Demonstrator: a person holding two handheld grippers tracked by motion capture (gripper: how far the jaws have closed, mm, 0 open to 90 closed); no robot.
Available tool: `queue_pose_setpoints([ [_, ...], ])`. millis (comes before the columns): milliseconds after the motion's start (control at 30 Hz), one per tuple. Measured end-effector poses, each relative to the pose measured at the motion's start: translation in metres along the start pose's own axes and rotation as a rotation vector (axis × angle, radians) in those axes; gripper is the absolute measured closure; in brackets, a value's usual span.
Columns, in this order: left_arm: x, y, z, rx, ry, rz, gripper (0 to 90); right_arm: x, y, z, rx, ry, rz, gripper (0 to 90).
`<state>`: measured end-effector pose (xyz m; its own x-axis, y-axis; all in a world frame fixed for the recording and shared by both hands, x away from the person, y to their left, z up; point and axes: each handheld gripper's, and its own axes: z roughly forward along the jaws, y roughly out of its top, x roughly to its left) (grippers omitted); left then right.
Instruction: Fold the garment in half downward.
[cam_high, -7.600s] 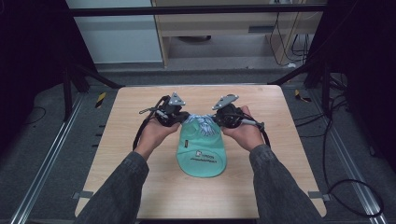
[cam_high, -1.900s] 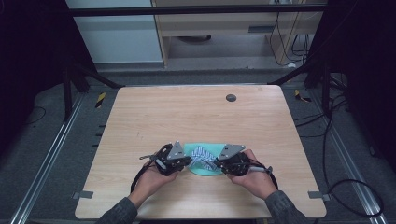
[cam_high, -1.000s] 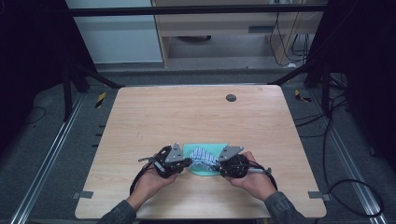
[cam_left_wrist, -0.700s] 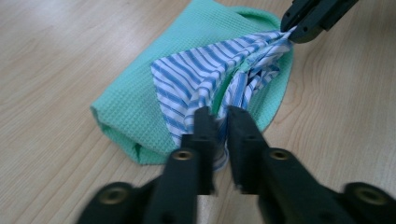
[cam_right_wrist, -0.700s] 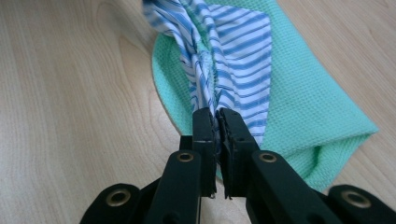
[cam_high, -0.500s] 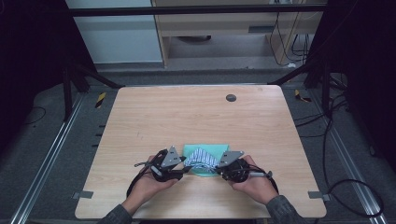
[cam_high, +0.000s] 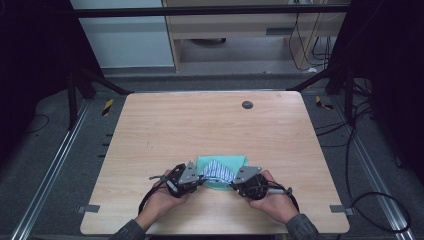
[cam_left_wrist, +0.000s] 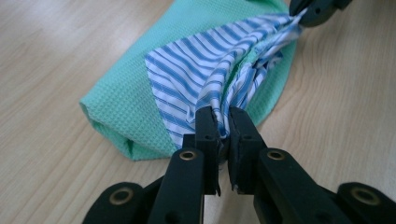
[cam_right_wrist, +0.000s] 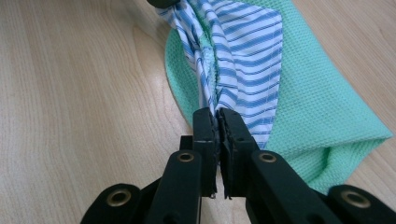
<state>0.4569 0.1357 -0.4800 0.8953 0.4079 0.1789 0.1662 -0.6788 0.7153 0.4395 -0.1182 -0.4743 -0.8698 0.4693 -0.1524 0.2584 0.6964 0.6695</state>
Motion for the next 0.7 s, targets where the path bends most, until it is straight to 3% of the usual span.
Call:
queue_pose_setpoints([
  [200,-0.007,-0.01,0.001,0.034,-0.031,0.023,84.6,0.004,-0.003,0.001,0.015,0.02,-0.022,86.9],
  [467,-0.011,-0.012,0.001,0.043,-0.054,0.02,84.7,0.008,-0.007,0.004,0.041,0.026,-0.034,87.2],
  [700,-0.013,-0.014,0.002,0.035,-0.05,-0.001,84.7,0.009,-0.006,0.004,0.055,0.017,-0.04,87.2],
])
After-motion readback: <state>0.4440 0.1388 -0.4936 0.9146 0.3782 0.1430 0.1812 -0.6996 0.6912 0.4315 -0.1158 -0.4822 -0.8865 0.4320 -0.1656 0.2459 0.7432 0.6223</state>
